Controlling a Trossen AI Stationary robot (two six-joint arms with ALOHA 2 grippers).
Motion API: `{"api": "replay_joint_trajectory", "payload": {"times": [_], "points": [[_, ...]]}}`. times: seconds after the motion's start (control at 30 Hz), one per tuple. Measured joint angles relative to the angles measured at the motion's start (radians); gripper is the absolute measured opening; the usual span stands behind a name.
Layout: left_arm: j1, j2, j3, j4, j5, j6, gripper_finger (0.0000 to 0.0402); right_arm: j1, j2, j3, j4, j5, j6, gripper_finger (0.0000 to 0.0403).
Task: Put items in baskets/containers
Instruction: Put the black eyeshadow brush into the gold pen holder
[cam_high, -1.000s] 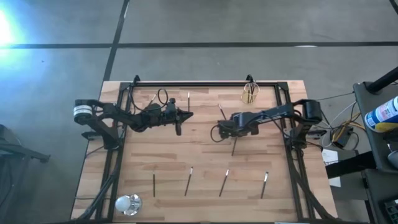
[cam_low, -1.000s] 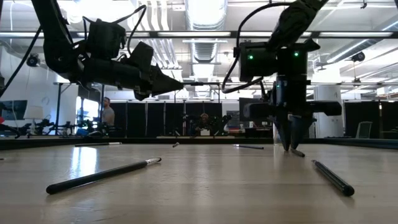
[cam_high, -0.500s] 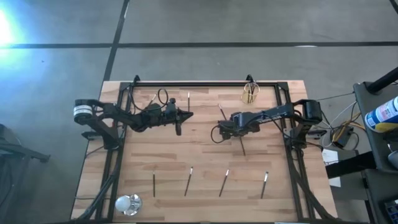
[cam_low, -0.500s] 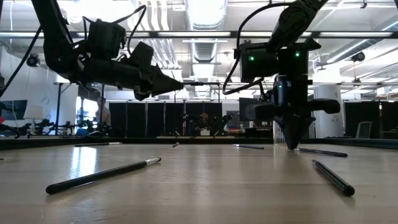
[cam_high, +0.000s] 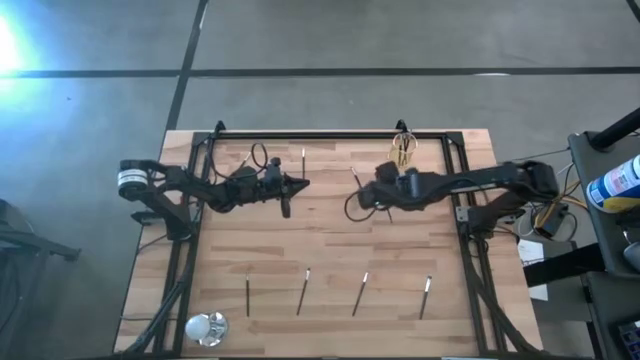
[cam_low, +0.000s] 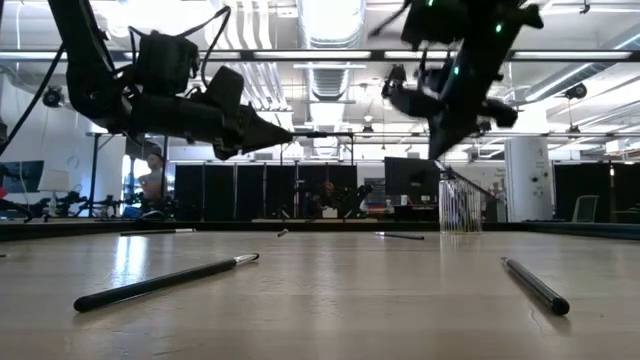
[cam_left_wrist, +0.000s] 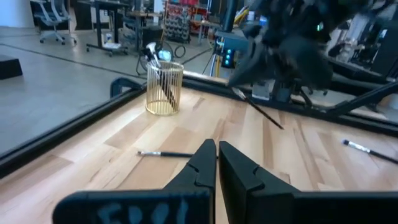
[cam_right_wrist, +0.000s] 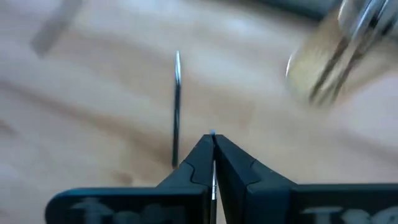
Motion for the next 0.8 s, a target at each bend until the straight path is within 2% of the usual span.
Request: {"api": "replay_joint_trajectory", "payload": {"times": [0.13, 0.3, 0.43, 0.63, 0.7, 0.8], "points": [[0.001, -0.001, -0.002, 0.007, 0.0, -0.01, 0.0011, -0.019, -0.114, -0.061, 0.191, 0.123, -0.213, 0.0008], [0.001, -0.001, -0.002, 0.013, 0.0, -0.015, 0.0011, -0.117, -0.259, -0.195, 0.546, 0.122, -0.594, 0.0008], [0.001, -0.001, -0.002, 0.017, 0.0, -0.018, 0.0011, -0.259, -0.372, -0.339, 0.836, -0.005, -0.813, 0.0008], [0.001, -0.001, -0.002, 0.031, 0.0, -0.009, 0.0011, -0.506, -0.475, -0.536, 1.279, -0.176, -0.979, 0.0008], [0.001, -0.001, -0.002, 0.032, 0.0, 0.001, 0.0011, -0.57, -0.486, -0.568, 1.348, -0.189, -1.003, 0.0008], [0.001, -0.001, -0.002, 0.031, -0.001, 0.013, 0.0011, -0.644, -0.481, -0.595, 1.354, -0.199, -0.995, 0.0008]]}}
